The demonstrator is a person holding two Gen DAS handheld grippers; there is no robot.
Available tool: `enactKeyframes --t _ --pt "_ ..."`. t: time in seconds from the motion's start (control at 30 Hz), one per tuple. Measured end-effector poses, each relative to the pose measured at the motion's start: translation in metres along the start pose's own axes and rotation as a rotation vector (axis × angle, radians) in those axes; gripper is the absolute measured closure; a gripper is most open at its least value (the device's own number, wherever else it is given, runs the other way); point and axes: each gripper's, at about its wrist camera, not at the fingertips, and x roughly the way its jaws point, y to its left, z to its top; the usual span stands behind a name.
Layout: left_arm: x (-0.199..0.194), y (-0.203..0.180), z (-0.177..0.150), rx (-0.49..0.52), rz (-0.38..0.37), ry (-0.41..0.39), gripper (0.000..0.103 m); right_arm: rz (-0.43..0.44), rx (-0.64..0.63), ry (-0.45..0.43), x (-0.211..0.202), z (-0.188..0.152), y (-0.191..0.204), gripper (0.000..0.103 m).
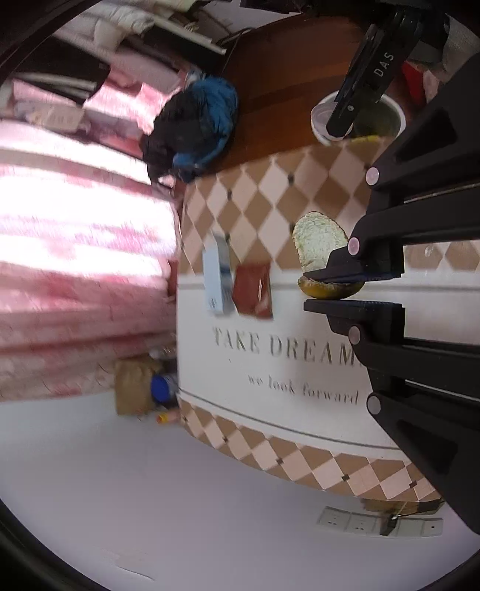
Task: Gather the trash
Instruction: 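Carry the bread and lid over the bin and open both grippers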
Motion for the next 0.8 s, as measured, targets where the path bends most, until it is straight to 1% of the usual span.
enactKeyframes --t 0.1,0.17,0.23,0.33,0.43,0.5,0.57,0.6,0.63,0.73,0.8 --pt "-0.019 -0.031 0.004 0.040 -0.034 -0.028 0.098 0.015 0.042 -0.048 -0.032 -0.001 -0.020 0.058" --pt "-0.027 -0.048 0.005 0.061 -0.056 -0.040 0.098 0.012 0.060 -0.080 -0.054 0.000 -0.036 0.058" --pt "-0.037 -0.074 0.010 0.091 -0.090 -0.054 0.098 0.007 0.078 -0.110 -0.075 0.002 -0.050 0.058" --pt "-0.045 -0.106 0.015 0.126 -0.135 -0.067 0.098 -0.007 0.104 -0.153 -0.110 0.006 -0.078 0.058" --pt "-0.046 -0.148 0.020 0.164 -0.199 -0.062 0.098 -0.040 0.127 -0.190 -0.143 0.010 -0.108 0.058" --pt "-0.040 -0.174 0.021 0.184 -0.238 -0.043 0.098 -0.060 0.148 -0.203 -0.161 0.012 -0.132 0.058" --pt "-0.025 -0.205 0.021 0.203 -0.292 0.002 0.098 -0.088 0.162 -0.211 -0.173 0.012 -0.151 0.058" --pt "-0.019 -0.214 0.020 0.208 -0.304 0.018 0.098 -0.106 0.168 -0.212 -0.177 0.013 -0.163 0.058" --pt "-0.007 -0.229 0.018 0.218 -0.327 0.052 0.098 -0.125 0.178 -0.210 -0.180 0.012 -0.177 0.058" --pt "0.028 -0.266 0.009 0.246 -0.364 0.145 0.098 -0.160 0.216 -0.185 -0.177 0.008 -0.216 0.058" --pt "0.051 -0.286 0.000 0.261 -0.373 0.206 0.098 -0.184 0.243 -0.153 -0.164 0.003 -0.244 0.058"
